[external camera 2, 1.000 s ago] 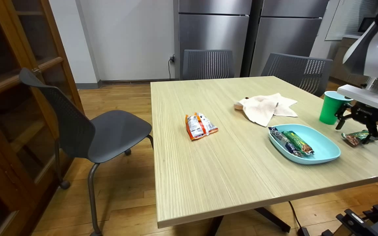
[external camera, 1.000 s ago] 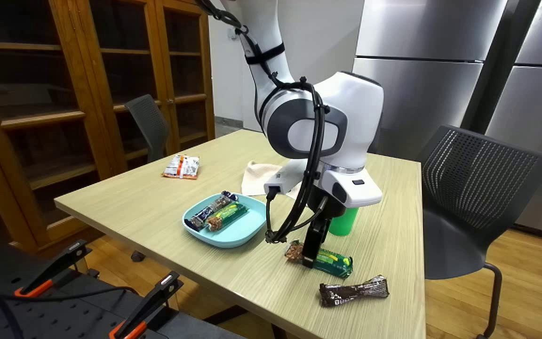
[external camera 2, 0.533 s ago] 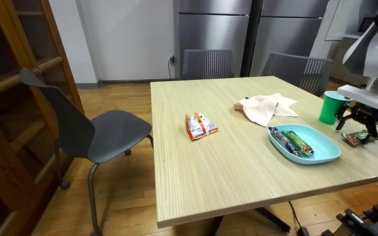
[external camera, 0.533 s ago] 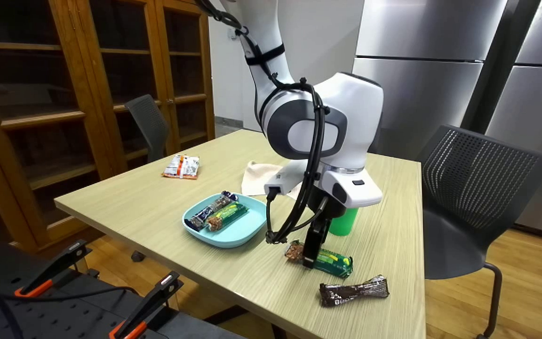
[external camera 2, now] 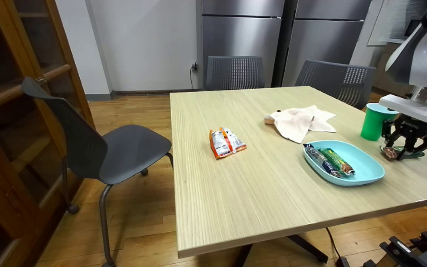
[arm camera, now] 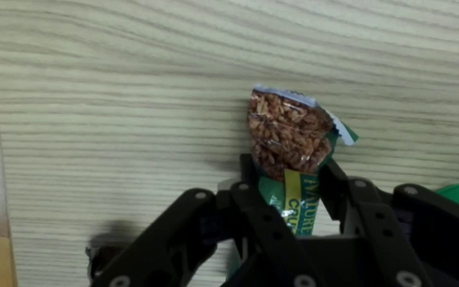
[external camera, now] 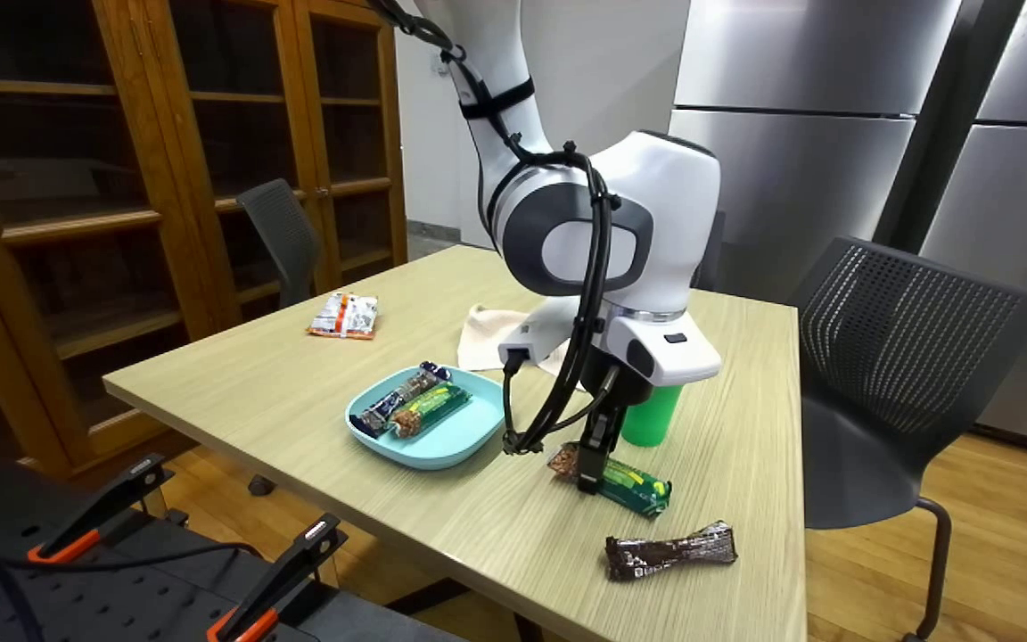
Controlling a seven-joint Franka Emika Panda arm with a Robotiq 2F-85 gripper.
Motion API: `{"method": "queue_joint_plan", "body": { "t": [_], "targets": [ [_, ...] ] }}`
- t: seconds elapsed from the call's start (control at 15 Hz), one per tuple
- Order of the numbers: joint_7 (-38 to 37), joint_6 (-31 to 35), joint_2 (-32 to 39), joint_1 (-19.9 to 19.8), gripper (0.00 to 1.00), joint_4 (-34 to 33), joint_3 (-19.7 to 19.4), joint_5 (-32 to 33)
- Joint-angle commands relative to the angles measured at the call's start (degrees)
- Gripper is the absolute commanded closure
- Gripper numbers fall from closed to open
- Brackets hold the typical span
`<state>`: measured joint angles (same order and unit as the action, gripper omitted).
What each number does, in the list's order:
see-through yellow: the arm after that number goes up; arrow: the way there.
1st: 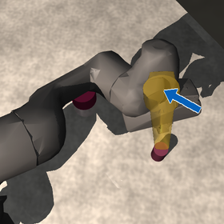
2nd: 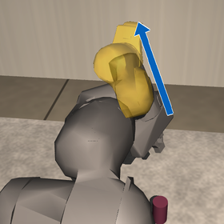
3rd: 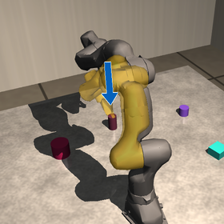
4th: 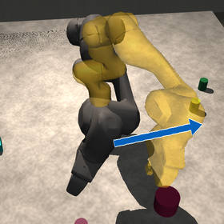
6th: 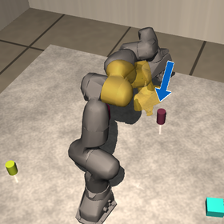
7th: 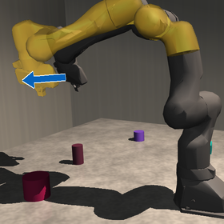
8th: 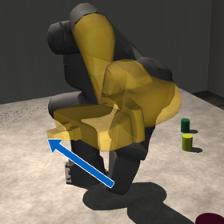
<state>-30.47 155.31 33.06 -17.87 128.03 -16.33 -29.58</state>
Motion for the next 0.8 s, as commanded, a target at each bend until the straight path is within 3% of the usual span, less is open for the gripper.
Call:
{"method": "queue_joint_plan", "body": {
  "t": [0.0,0.47,0.73],
  "targets": [
    [-0.7,2.2,-1.8,1.8,0.84,2.5,-0.1,0.5],
    [-0.1,10.1,-10.5,7.3,0.84,12.5,-1.6,2.6],
    [1.4,12.7,-16.5,10.8,0.84,18.6,-2.6,7.1]
  ]
}}
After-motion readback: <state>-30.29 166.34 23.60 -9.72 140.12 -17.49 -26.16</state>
